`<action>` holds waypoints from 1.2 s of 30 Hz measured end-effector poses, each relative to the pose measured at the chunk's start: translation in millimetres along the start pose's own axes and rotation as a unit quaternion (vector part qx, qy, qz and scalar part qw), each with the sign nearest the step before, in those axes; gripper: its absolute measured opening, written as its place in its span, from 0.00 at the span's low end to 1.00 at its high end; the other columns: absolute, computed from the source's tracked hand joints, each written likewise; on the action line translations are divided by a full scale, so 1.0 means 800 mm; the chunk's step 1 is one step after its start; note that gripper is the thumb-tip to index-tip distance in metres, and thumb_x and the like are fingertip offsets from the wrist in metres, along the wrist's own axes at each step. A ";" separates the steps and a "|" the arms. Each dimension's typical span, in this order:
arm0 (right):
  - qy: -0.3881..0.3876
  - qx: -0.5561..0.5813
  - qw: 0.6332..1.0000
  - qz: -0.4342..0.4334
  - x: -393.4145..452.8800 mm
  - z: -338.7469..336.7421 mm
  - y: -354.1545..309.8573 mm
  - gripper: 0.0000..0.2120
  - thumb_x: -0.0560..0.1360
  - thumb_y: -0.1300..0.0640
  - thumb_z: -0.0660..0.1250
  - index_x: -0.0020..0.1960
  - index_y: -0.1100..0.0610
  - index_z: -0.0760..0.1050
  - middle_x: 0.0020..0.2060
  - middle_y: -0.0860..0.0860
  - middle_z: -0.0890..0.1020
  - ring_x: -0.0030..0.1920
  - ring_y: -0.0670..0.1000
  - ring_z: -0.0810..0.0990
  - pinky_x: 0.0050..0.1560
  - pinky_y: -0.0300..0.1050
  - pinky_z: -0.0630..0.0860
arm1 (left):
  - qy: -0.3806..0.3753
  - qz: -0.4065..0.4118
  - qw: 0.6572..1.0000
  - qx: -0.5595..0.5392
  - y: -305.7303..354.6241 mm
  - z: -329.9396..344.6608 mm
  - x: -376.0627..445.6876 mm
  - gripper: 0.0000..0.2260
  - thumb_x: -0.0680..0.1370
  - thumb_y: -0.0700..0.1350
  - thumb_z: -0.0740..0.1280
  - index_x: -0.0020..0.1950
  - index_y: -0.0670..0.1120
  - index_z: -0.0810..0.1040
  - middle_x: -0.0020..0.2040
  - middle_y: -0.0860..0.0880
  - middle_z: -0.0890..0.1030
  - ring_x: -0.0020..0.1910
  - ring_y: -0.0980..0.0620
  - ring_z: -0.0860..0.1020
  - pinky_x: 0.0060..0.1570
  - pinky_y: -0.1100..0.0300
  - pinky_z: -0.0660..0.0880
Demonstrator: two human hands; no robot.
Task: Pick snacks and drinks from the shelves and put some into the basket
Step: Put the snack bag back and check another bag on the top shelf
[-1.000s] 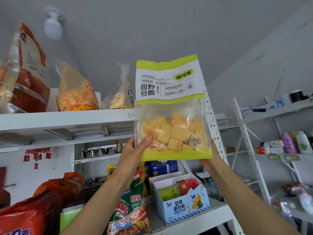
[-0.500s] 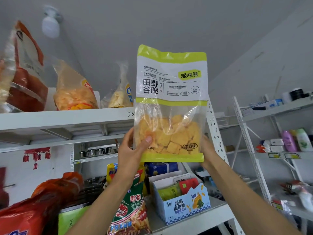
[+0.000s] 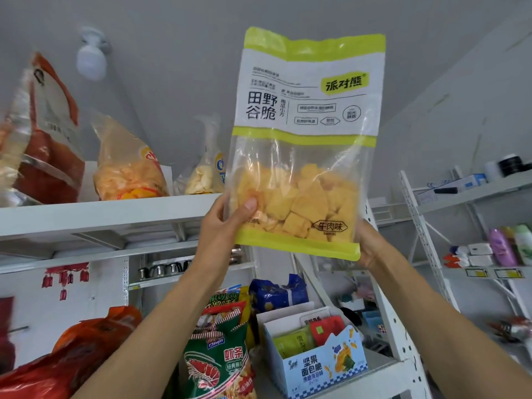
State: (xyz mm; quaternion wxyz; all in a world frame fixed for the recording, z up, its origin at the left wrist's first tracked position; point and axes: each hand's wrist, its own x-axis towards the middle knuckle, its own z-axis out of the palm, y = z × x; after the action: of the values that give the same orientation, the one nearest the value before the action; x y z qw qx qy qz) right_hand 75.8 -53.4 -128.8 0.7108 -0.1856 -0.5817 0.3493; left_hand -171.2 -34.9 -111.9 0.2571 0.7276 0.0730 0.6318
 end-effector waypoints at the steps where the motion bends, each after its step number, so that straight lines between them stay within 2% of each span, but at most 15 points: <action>1: 0.010 0.003 1.000 -0.024 0.003 0.004 -0.004 0.25 0.84 0.56 0.53 0.36 0.55 0.84 0.31 0.53 0.82 0.29 0.48 0.81 0.28 0.40 0.79 | 0.011 0.005 1.000 0.012 0.004 0.001 0.014 0.32 0.66 0.64 0.74 0.67 0.52 0.76 0.60 0.51 0.82 0.62 0.48 0.79 0.66 0.42 0.72; 3: 0.049 0.004 0.995 -0.083 0.011 0.018 -0.015 0.23 0.84 0.57 0.56 0.37 0.54 0.84 0.32 0.51 0.84 0.30 0.47 0.83 0.28 0.40 0.79 | 0.061 0.016 0.997 0.047 0.011 0.005 0.043 0.33 0.65 0.67 0.73 0.64 0.50 0.77 0.59 0.51 0.82 0.60 0.50 0.80 0.64 0.44 0.74; 5: 0.116 -0.018 0.986 -0.119 0.021 0.031 -0.020 0.18 0.82 0.47 0.59 0.46 0.54 0.83 0.41 0.53 0.87 0.40 0.50 0.86 0.35 0.43 0.81 | 0.126 0.025 0.988 0.080 0.016 0.010 0.073 0.30 0.68 0.64 0.73 0.63 0.48 0.75 0.60 0.52 0.79 0.62 0.51 0.77 0.64 0.48 0.74; 6: 0.148 -0.025 0.980 -0.131 0.027 0.036 -0.022 0.20 0.80 0.42 0.59 0.49 0.55 0.83 0.43 0.53 0.87 0.44 0.52 0.86 0.38 0.45 0.82 | 0.154 0.030 0.983 0.095 0.017 0.014 0.086 0.28 0.71 0.60 0.73 0.65 0.47 0.73 0.61 0.51 0.77 0.63 0.51 0.76 0.65 0.51 0.73; 8: 0.207 -0.031 0.965 -0.159 0.040 0.047 -0.023 0.21 0.78 0.38 0.61 0.48 0.54 0.82 0.43 0.53 0.87 0.48 0.55 0.86 0.44 0.51 0.83 | 0.187 0.058 0.969 0.153 0.017 0.020 0.108 0.27 0.74 0.55 0.73 0.67 0.45 0.71 0.64 0.48 0.75 0.63 0.51 0.74 0.65 0.55 0.71; 10: 0.254 -0.048 0.947 -0.190 0.058 0.057 -0.025 0.20 0.77 0.37 0.63 0.46 0.53 0.83 0.41 0.52 0.87 0.48 0.55 0.86 0.51 0.57 0.82 | 0.188 0.102 0.949 0.231 0.016 0.027 0.118 0.26 0.74 0.53 0.73 0.68 0.45 0.70 0.66 0.47 0.73 0.65 0.49 0.72 0.66 0.52 0.69; 12: 0.290 -0.079 0.930 -0.210 0.078 0.068 -0.026 0.23 0.72 0.32 0.64 0.46 0.51 0.83 0.42 0.50 0.86 0.49 0.53 0.85 0.54 0.58 0.81 | 0.159 0.132 0.941 0.269 0.013 0.035 0.120 0.21 0.76 0.52 0.70 0.66 0.47 0.72 0.65 0.48 0.73 0.64 0.48 0.72 0.65 0.51 0.69; 14: 0.324 -0.113 0.917 -0.202 0.098 0.080 -0.028 0.24 0.71 0.30 0.63 0.49 0.48 0.83 0.43 0.48 0.85 0.50 0.52 0.83 0.56 0.56 0.80 | 0.132 0.130 0.943 0.276 0.011 0.044 0.117 0.16 0.80 0.54 0.65 0.63 0.48 0.74 0.63 0.49 0.73 0.63 0.49 0.72 0.64 0.52 0.69; 16: 0.339 -0.162 0.907 -0.188 0.114 0.092 -0.033 0.25 0.74 0.31 0.61 0.52 0.51 0.81 0.44 0.48 0.82 0.50 0.52 0.81 0.58 0.54 0.77 | 0.115 0.108 0.945 0.287 0.006 0.050 0.120 0.18 0.80 0.59 0.62 0.62 0.48 0.75 0.63 0.48 0.72 0.62 0.50 0.73 0.64 0.51 0.70; 19: 0.326 -0.265 0.895 -0.152 0.145 0.102 -0.041 0.28 0.77 0.33 0.58 0.55 0.56 0.78 0.50 0.54 0.82 0.54 0.57 0.79 0.59 0.54 0.75 | 0.095 0.073 0.924 0.362 -0.003 0.048 0.136 0.23 0.77 0.61 0.65 0.63 0.45 0.74 0.62 0.47 0.73 0.60 0.48 0.74 0.61 0.51 0.72; 22: 0.282 -0.351 0.886 -0.112 0.171 0.103 -0.047 0.30 0.78 0.35 0.55 0.60 0.61 0.77 0.56 0.59 0.80 0.57 0.61 0.78 0.59 0.54 0.75 | 0.086 0.033 0.904 0.419 -0.011 0.040 0.154 0.21 0.77 0.55 0.67 0.63 0.42 0.73 0.61 0.44 0.75 0.58 0.44 0.75 0.56 0.52 0.73; 26: 0.215 -0.441 0.866 -0.097 0.187 0.101 -0.053 0.25 0.81 0.45 0.50 0.64 0.63 0.73 0.62 0.61 0.77 0.61 0.61 0.74 0.61 0.51 0.71 | 0.081 0.012 0.897 0.435 -0.017 0.030 0.171 0.13 0.79 0.52 0.64 0.51 0.41 0.74 0.54 0.41 0.77 0.51 0.41 0.77 0.44 0.55 0.69; 32: 0.169 -0.501 0.846 -0.071 0.202 0.078 -0.033 0.19 0.81 0.52 0.51 0.67 0.60 0.68 0.64 0.58 0.75 0.61 0.60 0.73 0.57 0.49 0.68 | 0.059 -0.023 0.837 0.544 -0.038 0.030 0.186 0.19 0.82 0.56 0.58 0.58 0.41 0.74 0.58 0.39 0.77 0.56 0.39 0.76 0.48 0.52 0.69; 34: 0.144 -0.522 0.838 -0.065 0.207 0.071 -0.022 0.19 0.80 0.53 0.52 0.67 0.59 0.67 0.64 0.58 0.75 0.60 0.59 0.73 0.60 0.50 0.69 | 0.061 -0.031 0.827 0.558 -0.042 0.033 0.187 0.18 0.83 0.54 0.57 0.62 0.42 0.73 0.59 0.40 0.78 0.58 0.39 0.76 0.51 0.52 0.69; 36: 0.123 -0.559 0.818 -0.059 0.210 0.065 -0.011 0.20 0.82 0.50 0.50 0.71 0.57 0.64 0.66 0.58 0.74 0.63 0.60 0.73 0.65 0.54 0.68 | 0.063 -0.042 0.809 0.583 -0.047 0.036 0.187 0.16 0.84 0.50 0.54 0.64 0.42 0.72 0.60 0.41 0.79 0.59 0.40 0.76 0.55 0.52 0.69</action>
State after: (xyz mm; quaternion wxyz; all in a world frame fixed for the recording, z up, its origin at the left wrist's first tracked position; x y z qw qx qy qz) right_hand 41.6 52.5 7.4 0.5697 -0.5583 -0.5941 -0.1041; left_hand -107.1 53.3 0.6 -0.1939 0.6953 0.4742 0.5040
